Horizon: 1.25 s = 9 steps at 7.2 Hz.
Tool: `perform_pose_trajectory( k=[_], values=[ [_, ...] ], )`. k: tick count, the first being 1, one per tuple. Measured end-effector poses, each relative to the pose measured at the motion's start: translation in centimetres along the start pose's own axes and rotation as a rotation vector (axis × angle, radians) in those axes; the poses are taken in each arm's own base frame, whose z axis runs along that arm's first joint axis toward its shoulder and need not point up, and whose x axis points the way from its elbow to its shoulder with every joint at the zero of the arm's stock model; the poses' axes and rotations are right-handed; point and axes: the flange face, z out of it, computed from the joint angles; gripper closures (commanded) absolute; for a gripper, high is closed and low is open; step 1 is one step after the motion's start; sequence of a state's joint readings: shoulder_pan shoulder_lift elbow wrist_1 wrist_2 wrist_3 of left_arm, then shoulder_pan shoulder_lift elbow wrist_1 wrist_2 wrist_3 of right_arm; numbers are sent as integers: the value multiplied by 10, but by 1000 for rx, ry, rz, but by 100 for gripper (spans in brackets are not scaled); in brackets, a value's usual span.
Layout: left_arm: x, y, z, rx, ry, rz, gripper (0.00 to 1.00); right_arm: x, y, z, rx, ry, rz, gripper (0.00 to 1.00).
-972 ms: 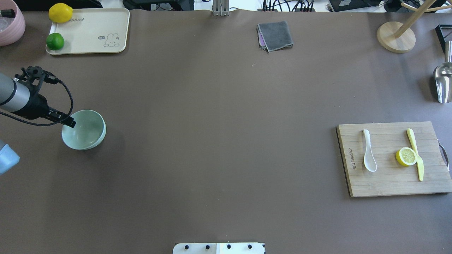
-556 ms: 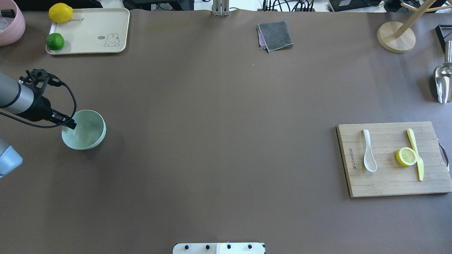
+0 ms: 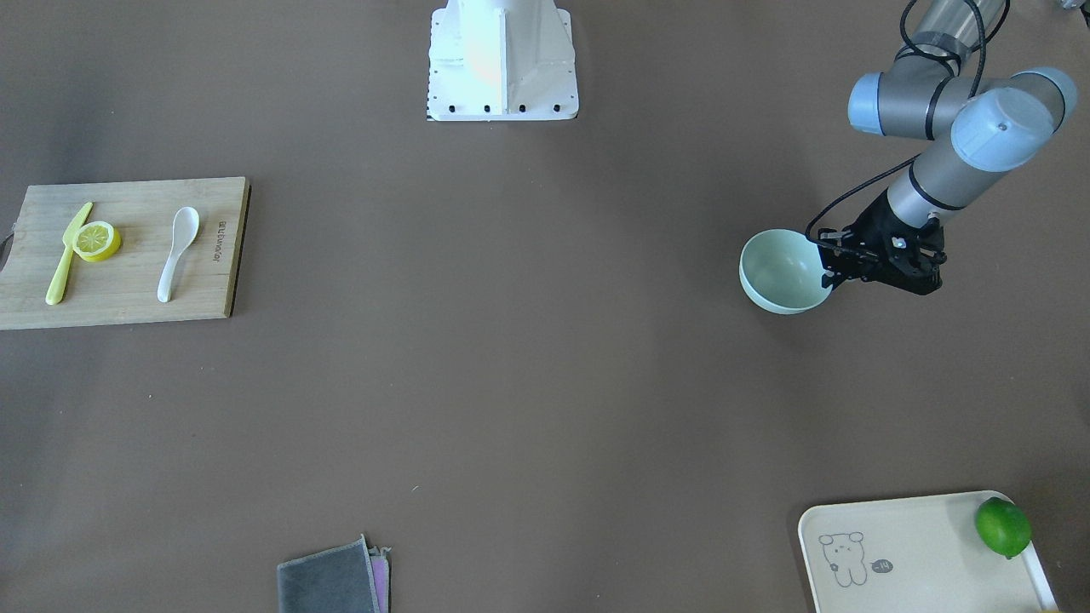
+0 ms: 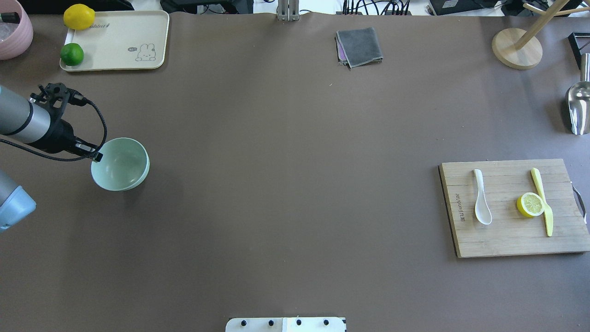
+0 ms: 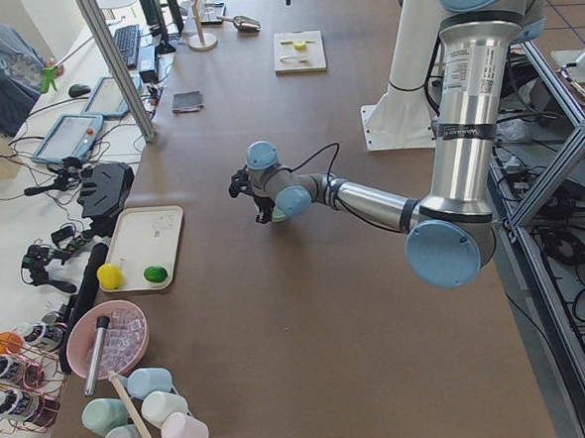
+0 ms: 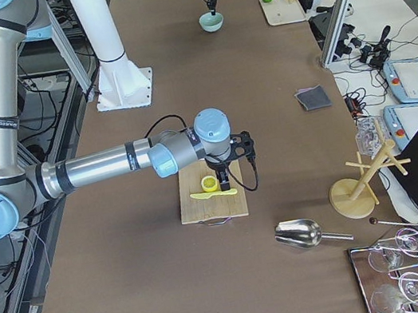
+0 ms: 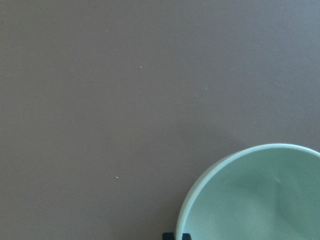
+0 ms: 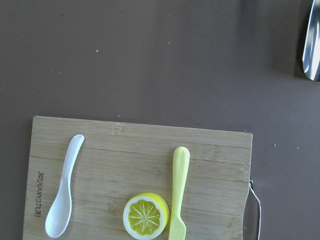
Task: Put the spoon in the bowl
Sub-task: 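Slide the bowl centerward with the left gripper while the right arm reaches for the spoon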
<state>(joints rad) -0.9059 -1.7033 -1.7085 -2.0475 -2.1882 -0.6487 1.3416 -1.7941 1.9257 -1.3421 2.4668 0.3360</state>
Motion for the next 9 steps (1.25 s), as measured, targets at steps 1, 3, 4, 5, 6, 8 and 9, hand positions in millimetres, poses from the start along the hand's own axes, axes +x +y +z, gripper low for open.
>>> perform_pose_trajectory(
  k=[1, 3, 4, 5, 6, 8, 9],
  values=[
    [36, -17, -9, 12, 24, -54, 100, -16, 0, 5, -2, -9, 37, 2],
    [146, -43, -5, 6, 51, -154, 100, -45, 3, 25, -20, -27, 93, 3],
    [210, -46, 4, -1, 52, -189, 100, -56, 5, 37, -37, -27, 109, 3],
    [273, -40, 17, -6, 50, -215, 100, -66, 8, 50, -53, -12, 122, 3],
    [319, -32, 28, -7, 49, -233, 100, -73, 11, 61, -67, 5, 126, 3],
    [379, -24, 54, -7, 40, -246, 100, -87, 15, 83, -97, 32, 135, 3],
    [395, -23, 65, -6, 32, -244, 100, -98, 14, 96, -105, 48, 138, 3]
  ],
)
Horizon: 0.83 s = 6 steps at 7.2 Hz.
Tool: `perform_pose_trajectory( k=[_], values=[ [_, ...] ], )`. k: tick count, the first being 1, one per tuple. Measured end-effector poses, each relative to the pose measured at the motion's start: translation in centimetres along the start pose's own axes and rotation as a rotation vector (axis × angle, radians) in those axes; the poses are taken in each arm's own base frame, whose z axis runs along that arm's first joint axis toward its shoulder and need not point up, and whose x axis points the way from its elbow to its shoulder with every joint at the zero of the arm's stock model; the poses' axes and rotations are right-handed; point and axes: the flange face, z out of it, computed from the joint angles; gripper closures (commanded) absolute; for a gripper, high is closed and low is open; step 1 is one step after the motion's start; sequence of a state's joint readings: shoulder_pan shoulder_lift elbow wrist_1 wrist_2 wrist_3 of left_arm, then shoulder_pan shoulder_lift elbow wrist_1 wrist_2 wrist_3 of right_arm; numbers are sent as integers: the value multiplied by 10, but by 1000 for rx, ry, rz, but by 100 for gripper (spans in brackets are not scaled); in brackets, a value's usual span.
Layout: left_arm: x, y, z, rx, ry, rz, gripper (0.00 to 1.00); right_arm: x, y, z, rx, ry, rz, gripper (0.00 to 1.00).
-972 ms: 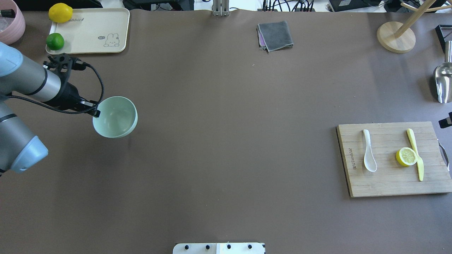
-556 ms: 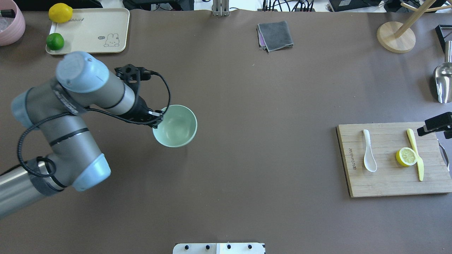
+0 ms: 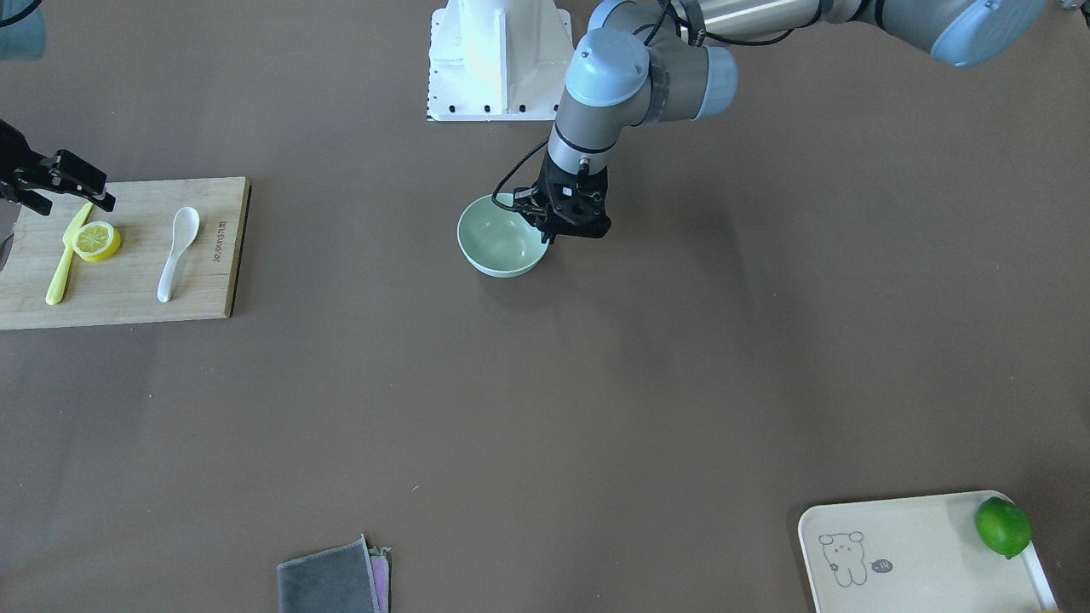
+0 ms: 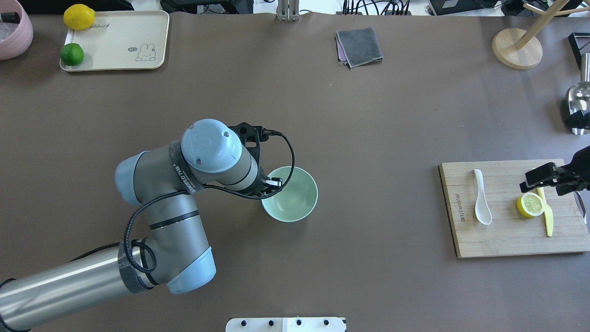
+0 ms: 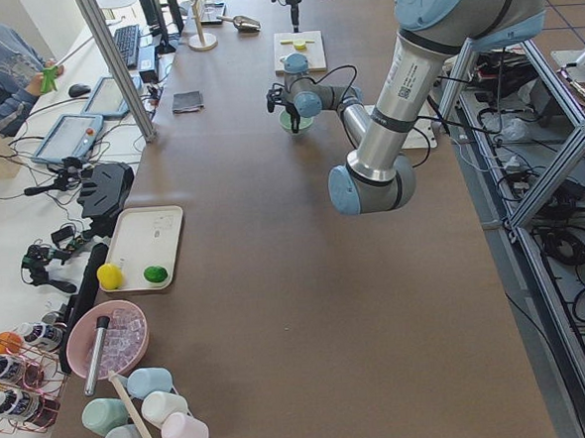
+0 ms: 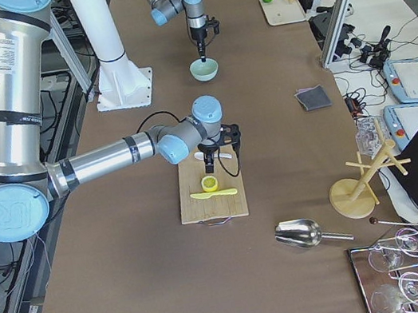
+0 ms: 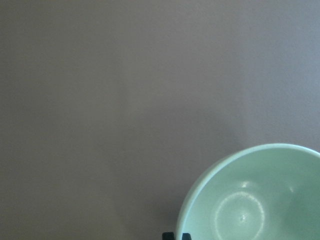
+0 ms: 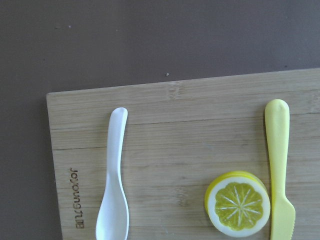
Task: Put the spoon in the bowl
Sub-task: 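Grasp the white spoon on the cutting board with the right gripper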
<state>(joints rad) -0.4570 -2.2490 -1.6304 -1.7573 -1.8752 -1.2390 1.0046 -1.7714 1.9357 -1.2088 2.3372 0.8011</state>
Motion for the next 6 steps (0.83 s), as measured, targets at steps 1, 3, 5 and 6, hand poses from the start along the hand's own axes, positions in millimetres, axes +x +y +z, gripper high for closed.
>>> perform_pose_trajectory(
  k=[1, 3, 5, 6],
  values=[
    [7, 2, 5, 1, -3, 2, 100, -12, -4, 13, -5, 14, 4, 4],
    [12, 3, 7, 2, -2, 4, 100, -29, -23, 42, -8, 45, 7, 6],
    [14, 3, 6, 3, 0, 5, 20, -45, -49, 65, -10, 57, 6, 11],
    [15, 3, 6, 3, 2, 6, 3, -50, -53, 73, -11, 66, 7, 21]
  ],
)
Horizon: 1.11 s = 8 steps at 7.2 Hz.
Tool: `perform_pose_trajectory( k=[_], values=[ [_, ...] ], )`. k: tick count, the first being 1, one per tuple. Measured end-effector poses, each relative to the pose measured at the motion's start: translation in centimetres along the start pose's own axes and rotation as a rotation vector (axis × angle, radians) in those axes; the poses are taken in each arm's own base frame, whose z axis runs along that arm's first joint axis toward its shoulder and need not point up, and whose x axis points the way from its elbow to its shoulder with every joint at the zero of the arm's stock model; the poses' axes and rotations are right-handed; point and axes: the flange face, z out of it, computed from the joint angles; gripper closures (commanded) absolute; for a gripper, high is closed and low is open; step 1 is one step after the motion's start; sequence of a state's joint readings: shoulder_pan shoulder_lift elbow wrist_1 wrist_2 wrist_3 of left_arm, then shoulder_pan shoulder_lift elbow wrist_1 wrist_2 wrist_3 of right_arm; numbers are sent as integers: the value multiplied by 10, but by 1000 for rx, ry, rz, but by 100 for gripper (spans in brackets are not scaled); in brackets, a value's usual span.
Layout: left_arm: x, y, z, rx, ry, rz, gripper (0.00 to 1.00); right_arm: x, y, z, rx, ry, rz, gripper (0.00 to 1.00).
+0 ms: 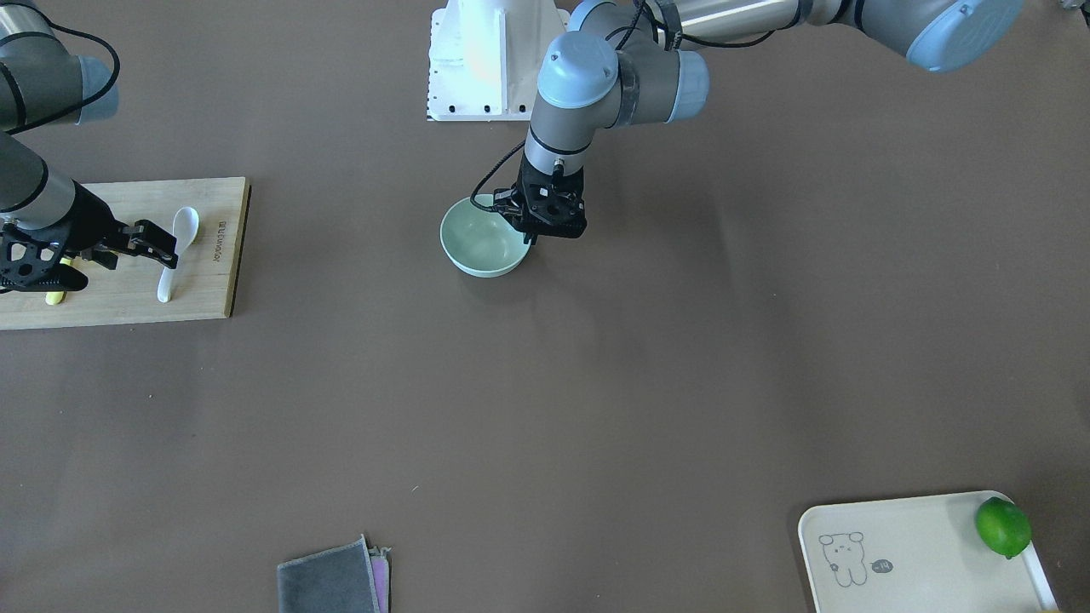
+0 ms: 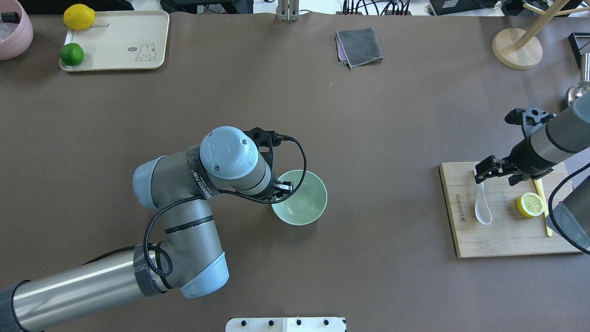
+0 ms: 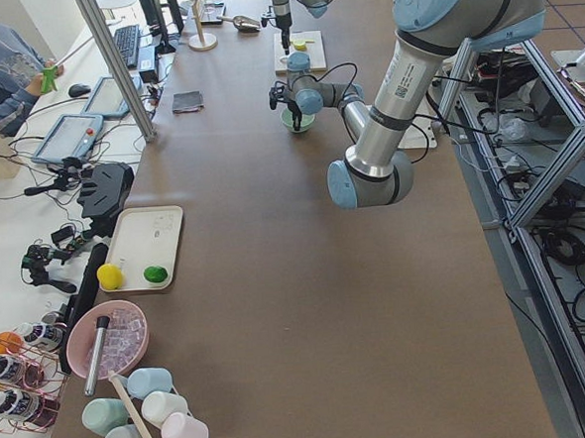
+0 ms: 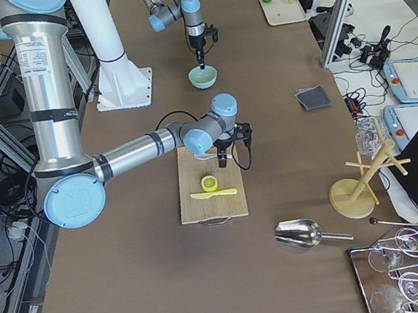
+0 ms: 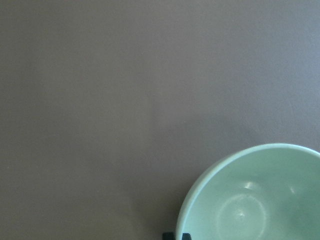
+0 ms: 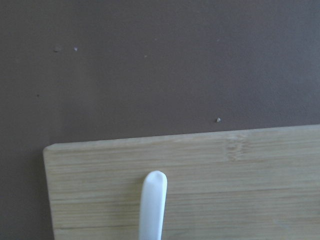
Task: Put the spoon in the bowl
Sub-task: 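Grasp the white spoon on the cutting board with the right gripper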
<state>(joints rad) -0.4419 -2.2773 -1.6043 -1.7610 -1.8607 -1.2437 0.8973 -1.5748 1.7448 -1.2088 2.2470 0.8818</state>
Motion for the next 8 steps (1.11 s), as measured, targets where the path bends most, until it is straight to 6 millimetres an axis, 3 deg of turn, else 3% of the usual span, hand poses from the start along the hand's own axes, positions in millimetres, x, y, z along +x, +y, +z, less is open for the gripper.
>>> perform_pose_trajectory(
  k=[1, 2, 3, 8],
  values=[
    [1, 0, 0, 0, 1, 1, 3, -5, -1, 7, 4, 14, 2, 43],
    [1, 0, -1, 1, 2, 1, 3, -10, -1, 13, 5, 23, 8, 76],
    [2, 0, -2, 2, 3, 1, 3, -13, 0, 16, 7, 30, 14, 100],
    [0, -3, -14, 16, 16, 2, 3, -28, 4, 10, 24, 18, 6, 100]
  ],
)
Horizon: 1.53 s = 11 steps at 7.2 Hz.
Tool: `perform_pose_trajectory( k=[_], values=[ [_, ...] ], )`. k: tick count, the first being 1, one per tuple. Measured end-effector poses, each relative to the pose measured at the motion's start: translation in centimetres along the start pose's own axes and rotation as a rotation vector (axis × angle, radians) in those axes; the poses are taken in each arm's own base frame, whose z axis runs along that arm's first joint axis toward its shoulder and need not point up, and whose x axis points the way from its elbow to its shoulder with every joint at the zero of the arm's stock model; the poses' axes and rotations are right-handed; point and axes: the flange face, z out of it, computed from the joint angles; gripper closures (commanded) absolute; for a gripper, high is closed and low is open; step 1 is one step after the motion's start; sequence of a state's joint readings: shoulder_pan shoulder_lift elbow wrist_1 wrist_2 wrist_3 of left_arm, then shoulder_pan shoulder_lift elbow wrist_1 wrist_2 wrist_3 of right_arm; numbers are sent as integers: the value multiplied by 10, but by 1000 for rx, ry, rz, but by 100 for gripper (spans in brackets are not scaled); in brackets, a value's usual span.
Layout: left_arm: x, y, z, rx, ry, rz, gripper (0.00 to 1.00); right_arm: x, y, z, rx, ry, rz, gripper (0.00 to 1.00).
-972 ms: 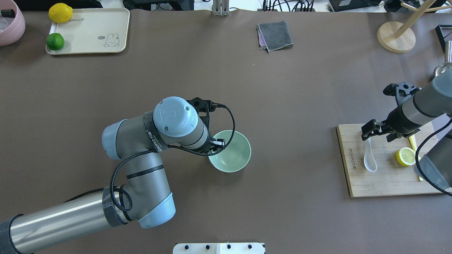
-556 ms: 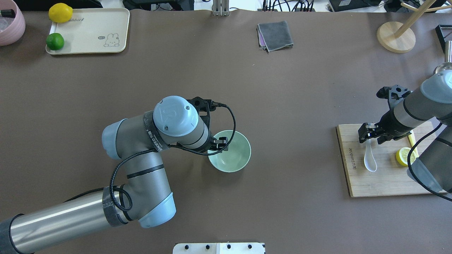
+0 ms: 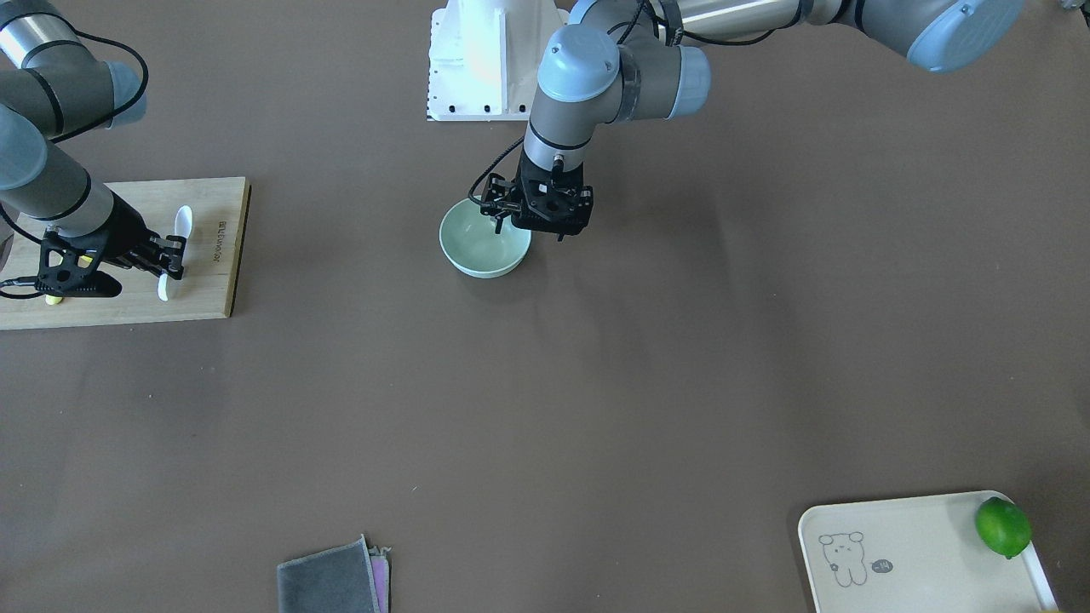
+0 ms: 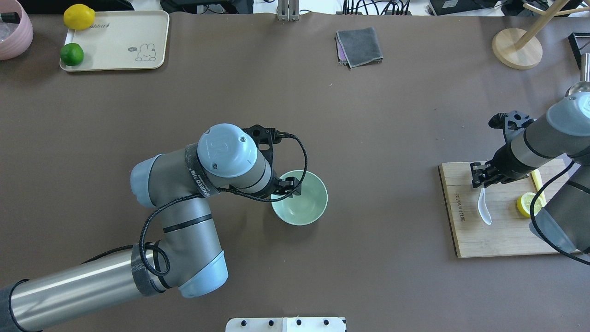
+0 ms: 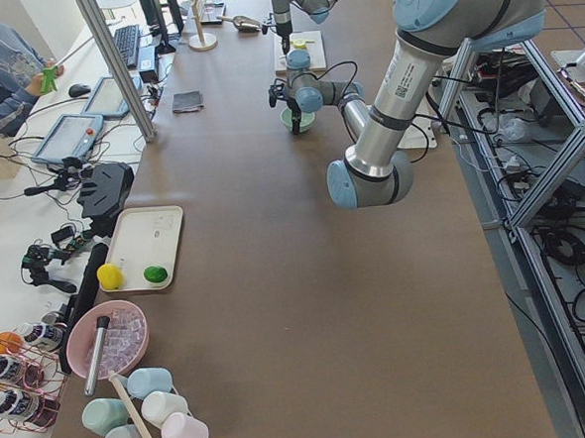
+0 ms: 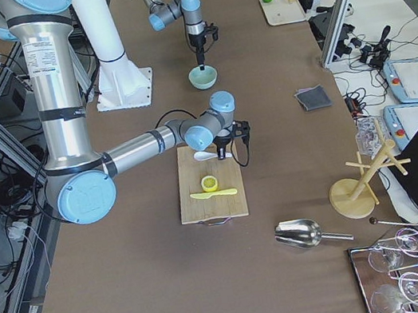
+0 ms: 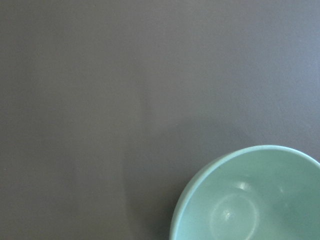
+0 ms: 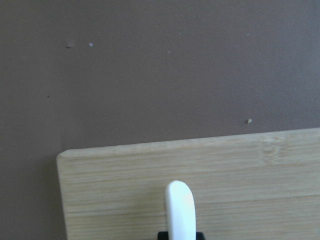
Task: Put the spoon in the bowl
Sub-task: 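Carry the spoon to the bowl with the right gripper while the left arm withdraws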
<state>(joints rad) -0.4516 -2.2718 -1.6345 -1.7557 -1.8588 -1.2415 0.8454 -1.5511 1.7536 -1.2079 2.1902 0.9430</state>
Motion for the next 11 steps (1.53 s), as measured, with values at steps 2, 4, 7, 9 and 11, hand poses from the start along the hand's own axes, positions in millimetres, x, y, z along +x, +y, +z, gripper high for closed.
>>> perform_pose_trajectory(
  k=[2, 4, 7, 9, 11],
  values=[
    [-46, -1, -36, 33, 17, 36, 3, -36, 4, -27, 37, -50, -3, 100],
    [-142, -8, -76, 38, -13, 151, 3, -132, 16, -28, 93, -95, 55, 100],
    [-303, -37, -131, 22, -100, 307, 3, -299, 48, -38, 117, -145, 176, 100],
    [-366, -44, -156, 16, -127, 354, 3, -373, 58, -39, 126, -169, 239, 100],
    [-383, -45, -162, 14, -135, 362, 3, -413, 50, -32, 158, -167, 274, 100]
  ],
)
